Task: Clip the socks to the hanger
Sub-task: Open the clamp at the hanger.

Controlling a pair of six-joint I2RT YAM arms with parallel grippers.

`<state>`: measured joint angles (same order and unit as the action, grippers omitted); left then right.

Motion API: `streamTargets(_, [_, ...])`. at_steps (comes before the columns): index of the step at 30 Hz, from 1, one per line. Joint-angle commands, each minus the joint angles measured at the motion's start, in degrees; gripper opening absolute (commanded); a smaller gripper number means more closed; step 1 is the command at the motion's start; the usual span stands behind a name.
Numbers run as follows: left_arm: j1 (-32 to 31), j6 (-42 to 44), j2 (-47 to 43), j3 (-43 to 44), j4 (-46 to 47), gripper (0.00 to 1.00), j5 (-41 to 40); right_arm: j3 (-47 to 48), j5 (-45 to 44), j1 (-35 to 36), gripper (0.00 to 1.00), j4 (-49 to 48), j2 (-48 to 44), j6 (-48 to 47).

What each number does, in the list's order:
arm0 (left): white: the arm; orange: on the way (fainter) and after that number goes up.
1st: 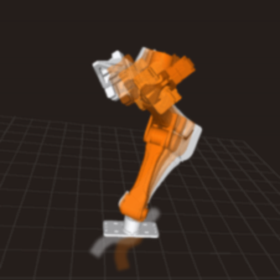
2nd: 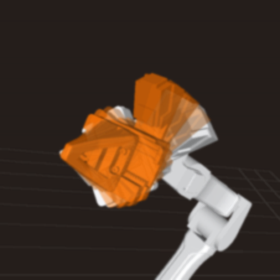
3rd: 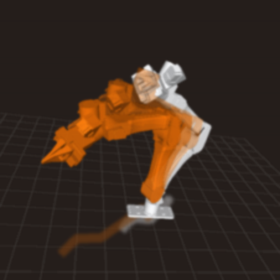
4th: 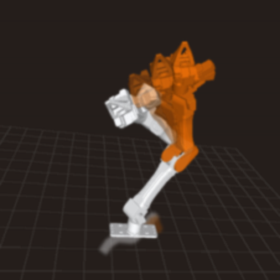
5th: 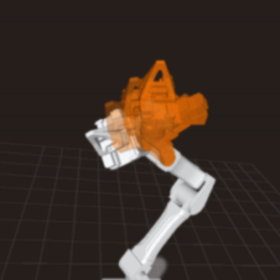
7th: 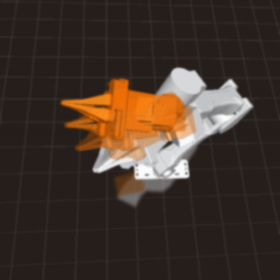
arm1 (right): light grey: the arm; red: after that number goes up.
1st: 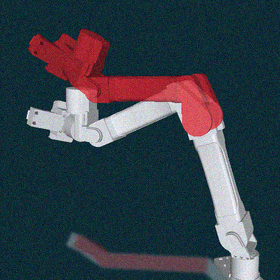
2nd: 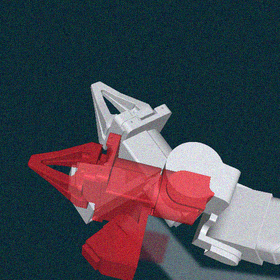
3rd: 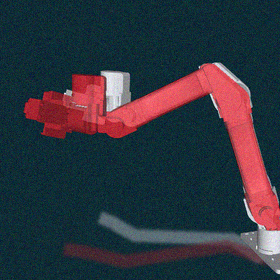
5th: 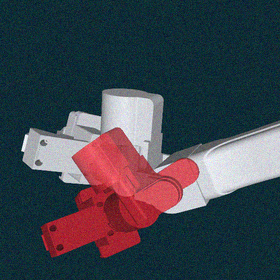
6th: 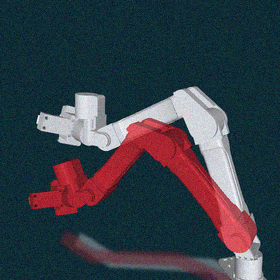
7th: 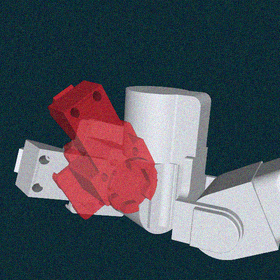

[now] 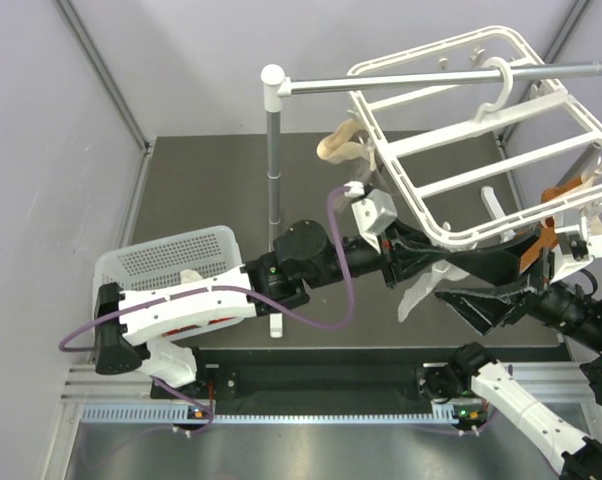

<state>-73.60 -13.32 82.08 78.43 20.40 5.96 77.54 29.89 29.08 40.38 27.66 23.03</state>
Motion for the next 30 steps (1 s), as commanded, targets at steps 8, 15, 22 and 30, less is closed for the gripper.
streamTargets(8, [-6.1, 7.1, 1.0, 2.8, -6.9, 0.00, -9.9, 1.2, -13.4, 0.1, 0.59, 2.1, 0.4, -0.4])
streamTargets(15, [-7.6, 8.4, 0.8, 3.2, -8.6, 0.00, -11.7, 0.1, -14.2, 0.1, 0.59, 2.2, 0.9, -0.8])
streamTargets(22, [-8.9, 10.0, 4.1, 5.8, -10.0, 0.00, -14.4, 0.4, -14.8, 0.2, 0.61, 2.2, 1.7, -0.9])
streamTargets(30, [-10.5, 11.2, 6.8, 9.8, -12.5, 0.00, -16.2, -0.4, -18.5, 0.1, 0.58, 0.1, 1.3, 0.4])
